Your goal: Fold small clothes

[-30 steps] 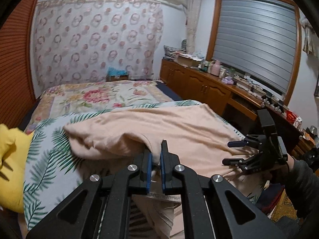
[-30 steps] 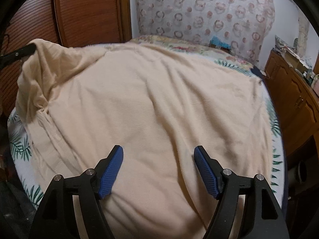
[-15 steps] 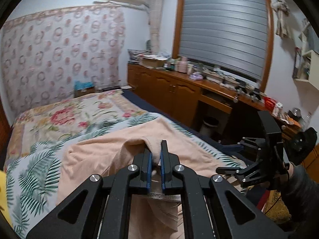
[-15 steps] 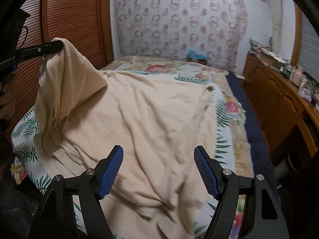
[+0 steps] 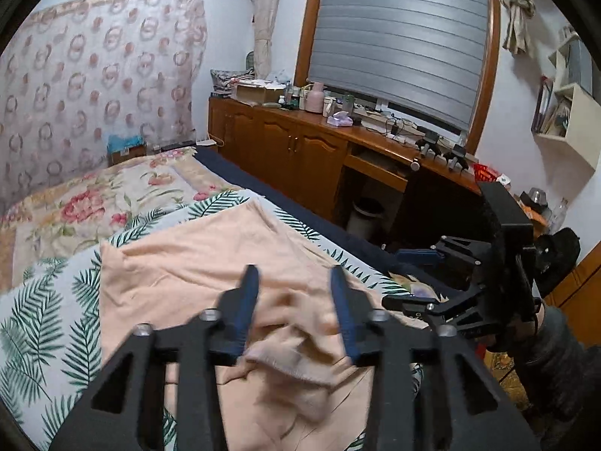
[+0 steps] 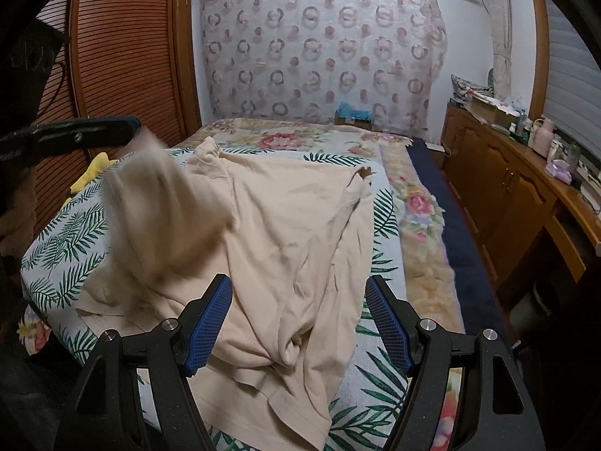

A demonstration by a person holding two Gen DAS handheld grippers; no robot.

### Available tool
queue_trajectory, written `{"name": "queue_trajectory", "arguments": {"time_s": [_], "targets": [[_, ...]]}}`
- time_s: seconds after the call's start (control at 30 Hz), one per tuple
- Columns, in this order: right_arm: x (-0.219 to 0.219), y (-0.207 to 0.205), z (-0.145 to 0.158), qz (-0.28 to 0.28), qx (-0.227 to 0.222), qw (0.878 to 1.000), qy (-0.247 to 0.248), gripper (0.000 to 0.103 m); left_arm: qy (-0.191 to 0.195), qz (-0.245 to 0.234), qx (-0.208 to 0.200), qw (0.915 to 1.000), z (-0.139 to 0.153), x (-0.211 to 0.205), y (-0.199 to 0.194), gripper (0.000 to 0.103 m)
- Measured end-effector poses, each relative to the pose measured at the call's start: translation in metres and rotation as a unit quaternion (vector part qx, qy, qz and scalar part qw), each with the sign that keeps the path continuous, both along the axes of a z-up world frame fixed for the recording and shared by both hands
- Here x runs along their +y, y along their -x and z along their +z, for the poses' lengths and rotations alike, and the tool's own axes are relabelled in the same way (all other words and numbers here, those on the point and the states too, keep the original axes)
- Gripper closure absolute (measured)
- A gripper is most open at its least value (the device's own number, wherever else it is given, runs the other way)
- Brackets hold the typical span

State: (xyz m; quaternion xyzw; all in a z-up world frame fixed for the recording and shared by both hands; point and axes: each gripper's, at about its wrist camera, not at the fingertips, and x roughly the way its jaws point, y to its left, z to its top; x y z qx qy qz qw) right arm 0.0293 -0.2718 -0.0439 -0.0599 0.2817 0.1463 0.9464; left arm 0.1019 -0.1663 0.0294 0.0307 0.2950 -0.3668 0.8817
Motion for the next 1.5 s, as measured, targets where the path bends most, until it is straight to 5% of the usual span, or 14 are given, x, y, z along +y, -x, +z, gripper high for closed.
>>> {"name": "queue_trajectory", "arguments": {"time_s": [0.07,0.2,0.8,0.93,1.13,1.5], "targets": [[-0.001,-0.001,0.0,0.0,0.001,1.0,-0.003,0.028,-0.006,0.005,0.001,1.0,-0.004,0.005,0.001,0.057],[-0.003,-0.004,-0.001,0.007,0.007,1.0,-0.006,0.028,-0.014,0.026,-0.001,0.9996,-0.016,0.02,0.004,0.03],[0.029,-0.058,-0.012,0.061,0.052,0.997,-0.008,0.029,-0.024,0.174,-0.001,0.9844,-0.058,0.121,-0.003,0.029],[0.035,-0.064,-0.016,0.075,0.066,0.995,-0.005,0.04,-0.022,0.18,0.005,0.9834,-0.064,0.125,-0.003,0.029],[0.036,-0.057,-0.014,0.109,0.065,0.992,0.016,0.088,-0.022,0.178,0.009,0.9837,-0.072,0.127,-0.001,0.029],[0.022,-0.021,0.019,0.109,-0.014,0.994,-0.024,0.094,-0.019,0.175,0.001,0.9844,-0.073,0.122,0.001,0.028]]}}
